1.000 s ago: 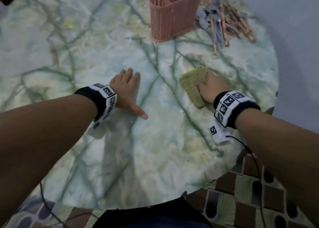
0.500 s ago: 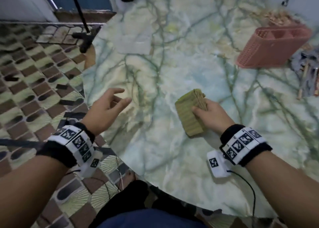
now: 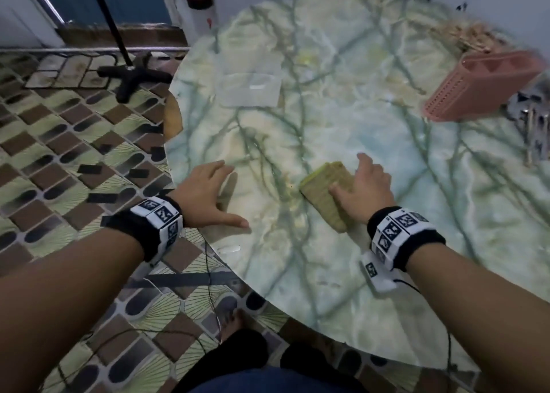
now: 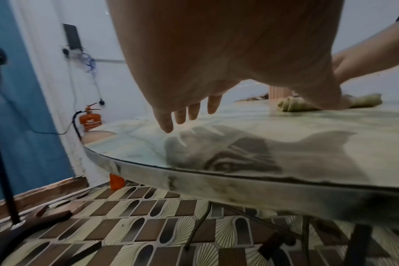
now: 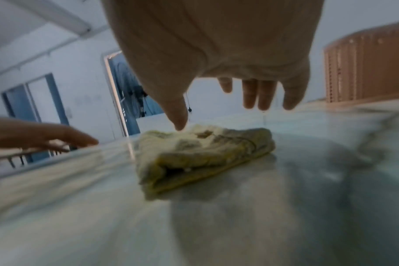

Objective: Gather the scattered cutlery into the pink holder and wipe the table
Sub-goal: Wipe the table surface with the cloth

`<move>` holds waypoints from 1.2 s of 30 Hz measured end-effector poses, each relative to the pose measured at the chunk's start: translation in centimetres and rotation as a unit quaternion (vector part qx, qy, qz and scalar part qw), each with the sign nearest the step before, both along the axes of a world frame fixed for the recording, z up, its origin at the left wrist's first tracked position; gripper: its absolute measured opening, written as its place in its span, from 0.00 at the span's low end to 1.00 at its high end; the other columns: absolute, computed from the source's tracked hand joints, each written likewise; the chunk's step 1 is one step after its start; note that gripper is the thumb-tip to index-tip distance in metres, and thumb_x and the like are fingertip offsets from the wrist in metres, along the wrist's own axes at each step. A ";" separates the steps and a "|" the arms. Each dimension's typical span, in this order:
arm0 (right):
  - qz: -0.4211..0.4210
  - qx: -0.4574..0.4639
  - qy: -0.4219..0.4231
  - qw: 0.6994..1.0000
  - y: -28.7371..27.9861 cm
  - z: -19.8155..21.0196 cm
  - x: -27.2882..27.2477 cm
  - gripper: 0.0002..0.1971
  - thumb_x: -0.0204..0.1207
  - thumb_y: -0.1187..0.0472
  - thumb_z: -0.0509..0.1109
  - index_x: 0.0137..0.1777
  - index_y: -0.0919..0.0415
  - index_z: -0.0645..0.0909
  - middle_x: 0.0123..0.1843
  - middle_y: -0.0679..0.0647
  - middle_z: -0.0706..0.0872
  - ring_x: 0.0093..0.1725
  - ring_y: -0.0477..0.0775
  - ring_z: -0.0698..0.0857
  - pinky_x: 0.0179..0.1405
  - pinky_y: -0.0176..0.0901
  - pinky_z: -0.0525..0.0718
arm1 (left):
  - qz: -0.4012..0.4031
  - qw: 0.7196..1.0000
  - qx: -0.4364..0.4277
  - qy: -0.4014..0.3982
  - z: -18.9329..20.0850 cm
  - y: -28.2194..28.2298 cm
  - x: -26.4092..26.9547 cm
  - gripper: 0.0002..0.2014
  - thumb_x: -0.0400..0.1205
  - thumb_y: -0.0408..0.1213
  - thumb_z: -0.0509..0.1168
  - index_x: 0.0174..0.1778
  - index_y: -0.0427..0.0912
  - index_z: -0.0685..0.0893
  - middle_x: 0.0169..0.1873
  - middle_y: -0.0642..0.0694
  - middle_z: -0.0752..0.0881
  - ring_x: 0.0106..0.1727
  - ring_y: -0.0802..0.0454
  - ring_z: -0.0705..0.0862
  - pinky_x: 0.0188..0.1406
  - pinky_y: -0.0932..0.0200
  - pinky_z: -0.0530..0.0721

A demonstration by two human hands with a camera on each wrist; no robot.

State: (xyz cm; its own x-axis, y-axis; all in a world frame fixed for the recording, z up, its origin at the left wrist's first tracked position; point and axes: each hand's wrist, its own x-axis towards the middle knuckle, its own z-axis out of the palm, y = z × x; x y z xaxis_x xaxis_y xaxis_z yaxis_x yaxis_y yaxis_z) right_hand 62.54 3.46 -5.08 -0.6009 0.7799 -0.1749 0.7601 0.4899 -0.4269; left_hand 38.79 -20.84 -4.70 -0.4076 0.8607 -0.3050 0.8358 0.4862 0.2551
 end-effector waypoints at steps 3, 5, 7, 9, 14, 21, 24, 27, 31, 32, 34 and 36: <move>0.103 0.069 -0.023 0.992 -0.6 -0.9 -0.5 0.37 0.80 0.42 0.67 0.85 0.54 0.61 0.81 0.64 0.66 0.80 0.68 0.66 0.80 0.57 0.65 | -0.042 0.997 -0.065 0.023 -0.8 1.3 -2.7 0.75 0.53 0.88 0.66 0.89 0.48 0.47 0.89 0.41 0.45 0.89 0.40 0.48 0.87 0.41 0.51; 0.170 0.037 -0.102 0.979 -1.4 -2.4 -0.5 0.36 0.84 0.37 0.57 0.89 0.47 0.55 0.90 0.60 0.52 0.89 0.64 0.52 0.87 0.55 0.54 | -0.073 0.991 -0.103 0.039 -1.1 2.5 -3.9 0.80 0.47 0.91 0.63 0.88 0.51 0.37 0.89 0.43 0.37 0.89 0.39 0.41 0.88 0.37 0.47; 0.146 0.016 -0.162 0.976 -2.0 -3.9 -0.3 0.35 0.87 0.35 0.48 0.90 0.43 0.42 0.91 0.55 0.36 0.90 0.61 0.39 0.88 0.59 0.47 | -0.097 0.986 -0.126 0.057 -1.4 3.6 -4.9 0.83 0.43 0.93 0.60 0.87 0.51 0.31 0.88 0.42 0.33 0.89 0.38 0.36 0.88 0.37 0.44; 0.089 0.020 -0.181 0.979 -1.9 -4.4 -0.2 0.35 0.87 0.35 0.43 0.90 0.42 0.36 0.91 0.55 0.32 0.89 0.62 0.35 0.88 0.61 0.46 | -0.115 0.980 -0.143 0.074 -1.7 4.3 -5.7 0.85 0.41 0.94 0.57 0.87 0.49 0.28 0.87 0.41 0.31 0.89 0.37 0.35 0.87 0.37 0.43; -0.051 -0.007 -0.194 0.980 1.4 -4.0 -0.9 0.34 0.86 0.37 0.42 0.89 0.41 0.36 0.91 0.54 0.31 0.90 0.62 0.36 0.88 0.61 0.42 | -0.126 0.979 -0.144 0.067 -2.8 4.4 -6.3 0.85 0.41 0.94 0.56 0.84 0.50 0.23 0.85 0.42 0.23 0.86 0.38 0.27 0.84 0.38 0.35; -0.017 -0.003 -0.182 0.983 4.0 -4.0 -9.5 0.35 0.85 0.33 0.38 0.90 0.41 0.38 0.91 0.54 0.34 0.90 0.64 0.38 0.87 0.60 0.38 | -0.131 0.979 -0.149 0.056 -3.0 4.5 -6.6 0.88 0.38 0.93 0.58 0.83 0.48 0.21 0.83 0.41 0.21 0.84 0.38 0.23 0.83 0.39 0.31; 0.165 0.064 -0.148 0.973 -2.9 -4.2 -13.7 0.33 0.87 0.38 0.46 0.90 0.43 0.44 0.92 0.56 0.41 0.90 0.64 0.45 0.87 0.60 0.43 | -0.134 0.978 -0.153 0.045 -2.8 4.5 -6.6 0.90 0.35 0.92 0.60 0.82 0.49 0.19 0.82 0.42 0.20 0.84 0.39 0.21 0.83 0.38 0.31; 0.296 0.061 -0.148 0.942 -11.6 -3.4 -11.4 0.35 0.82 0.38 0.50 0.89 0.36 0.44 0.92 0.55 0.37 0.90 0.63 0.39 0.87 0.64 0.40 | -0.138 0.976 -0.162 0.035 -2.5 4.5 -6.5 0.90 0.35 0.91 0.62 0.82 0.48 0.19 0.82 0.42 0.18 0.83 0.39 0.20 0.83 0.39 0.30; 0.310 0.061 -0.158 0.936 -8.9 -3.4 -4.2 0.36 0.79 0.38 0.46 0.89 0.36 0.45 0.92 0.57 0.42 0.90 0.61 0.43 0.86 0.59 0.41 | -0.149 0.977 -0.151 0.035 -2.1 4.3 -6.5 0.91 0.35 0.92 0.61 0.82 0.47 0.19 0.82 0.43 0.19 0.83 0.40 0.20 0.84 0.37 0.31; 0.262 0.080 -0.162 0.948 -6.9 -3.7 -3.1 0.36 0.80 0.39 0.45 0.90 0.39 0.46 0.92 0.60 0.45 0.90 0.62 0.45 0.86 0.57 0.43 | -0.151 0.976 -0.150 0.034 -2.0 4.3 -6.5 0.91 0.35 0.92 0.60 0.82 0.46 0.19 0.82 0.43 0.19 0.83 0.40 0.20 0.84 0.37 0.31; 0.126 0.069 -0.193 0.971 -2.7 -4.2 -1.3 0.35 0.82 0.40 0.42 0.90 0.40 0.42 0.92 0.59 0.40 0.90 0.61 0.43 0.87 0.56 0.42 | -0.153 0.976 -0.152 0.035 -2.0 4.2 -6.5 0.91 0.34 0.92 0.59 0.82 0.46 0.19 0.82 0.43 0.19 0.83 0.40 0.20 0.85 0.36 0.31; 0.000 0.034 -0.208 0.977 0.8 -4.1 -0.9 0.33 0.85 0.41 0.45 0.90 0.39 0.41 0.91 0.56 0.36 0.90 0.62 0.42 0.88 0.57 0.44 | -0.154 0.975 -0.153 0.037 -2.1 4.2 -6.6 0.91 0.34 0.92 0.59 0.82 0.47 0.19 0.82 0.43 0.19 0.83 0.40 0.20 0.84 0.37 0.31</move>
